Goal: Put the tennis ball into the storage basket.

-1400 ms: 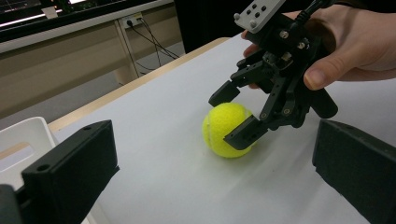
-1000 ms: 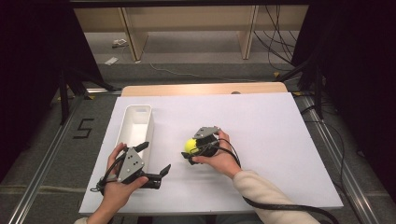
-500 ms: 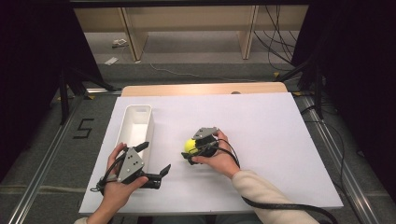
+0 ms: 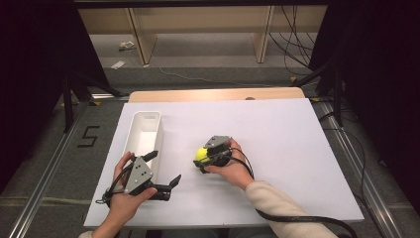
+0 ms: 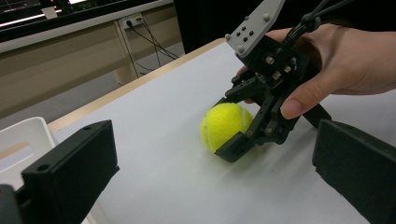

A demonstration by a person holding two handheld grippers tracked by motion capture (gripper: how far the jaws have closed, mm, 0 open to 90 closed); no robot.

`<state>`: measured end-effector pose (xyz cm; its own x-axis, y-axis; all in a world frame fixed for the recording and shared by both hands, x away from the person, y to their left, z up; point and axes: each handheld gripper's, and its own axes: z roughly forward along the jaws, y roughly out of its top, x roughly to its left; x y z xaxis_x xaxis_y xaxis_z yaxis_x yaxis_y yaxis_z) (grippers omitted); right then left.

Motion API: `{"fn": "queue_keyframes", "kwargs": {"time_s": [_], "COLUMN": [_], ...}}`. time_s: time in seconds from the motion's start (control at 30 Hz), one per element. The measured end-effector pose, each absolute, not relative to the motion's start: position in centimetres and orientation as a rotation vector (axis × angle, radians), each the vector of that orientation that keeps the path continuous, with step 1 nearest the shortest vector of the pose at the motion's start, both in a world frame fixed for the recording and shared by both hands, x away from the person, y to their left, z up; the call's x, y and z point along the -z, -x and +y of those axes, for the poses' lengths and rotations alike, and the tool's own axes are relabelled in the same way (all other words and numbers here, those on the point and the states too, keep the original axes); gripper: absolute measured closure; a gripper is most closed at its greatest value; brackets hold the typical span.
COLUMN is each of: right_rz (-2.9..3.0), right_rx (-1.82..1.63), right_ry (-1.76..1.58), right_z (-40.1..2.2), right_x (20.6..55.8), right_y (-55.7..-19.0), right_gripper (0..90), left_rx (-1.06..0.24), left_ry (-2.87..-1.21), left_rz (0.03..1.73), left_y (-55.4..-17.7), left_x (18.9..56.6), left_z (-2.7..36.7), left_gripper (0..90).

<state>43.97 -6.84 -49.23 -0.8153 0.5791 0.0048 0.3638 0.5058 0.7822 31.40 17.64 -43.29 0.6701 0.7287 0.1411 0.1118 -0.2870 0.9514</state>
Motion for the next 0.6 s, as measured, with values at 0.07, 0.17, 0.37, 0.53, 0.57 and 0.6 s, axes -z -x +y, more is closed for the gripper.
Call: {"fn": "queue_keyframes", "kwargs": {"time_s": [0.07,0.17,0.37,0.53,0.57,0.6], "right_rz": [2.492,2.484,2.467,2.451,2.447,2.444], "right_rx": [-1.207,-1.226,-1.258,-1.277,-1.281,-1.286], "right_ry": [-0.803,-0.801,-0.789,-0.787,-0.786,-0.78], "right_z": [-6.9,-6.8,-6.8,-6.8,-6.8,-6.8], "right_x": [49.2,48.9,48.1,47.5,47.4,47.3], "right_y": [-43.9,-43.8,-43.7,-43.7,-43.6,-43.6], "right_gripper": [26.7,26.8,26.9,26.9,26.9,26.9], "left_rx": [-0.7,-0.7,-0.704,-0.701,-0.7,-0.701], "left_ry": [-1.785,-1.786,-1.787,-1.786,-1.786,-1.786], "left_rz": [0.672,0.671,0.668,0.671,0.671,0.671], "left_y": [-31.4,-31.4,-31.4,-31.4,-31.4,-31.4], "left_x": [43.3,43.3,43.3,43.3,43.3,43.3], "left_z": [17.6,17.6,17.7,17.6,17.6,17.6], "left_gripper": [0.0,0.0,0.0,0.0,0.0,0.0]}}
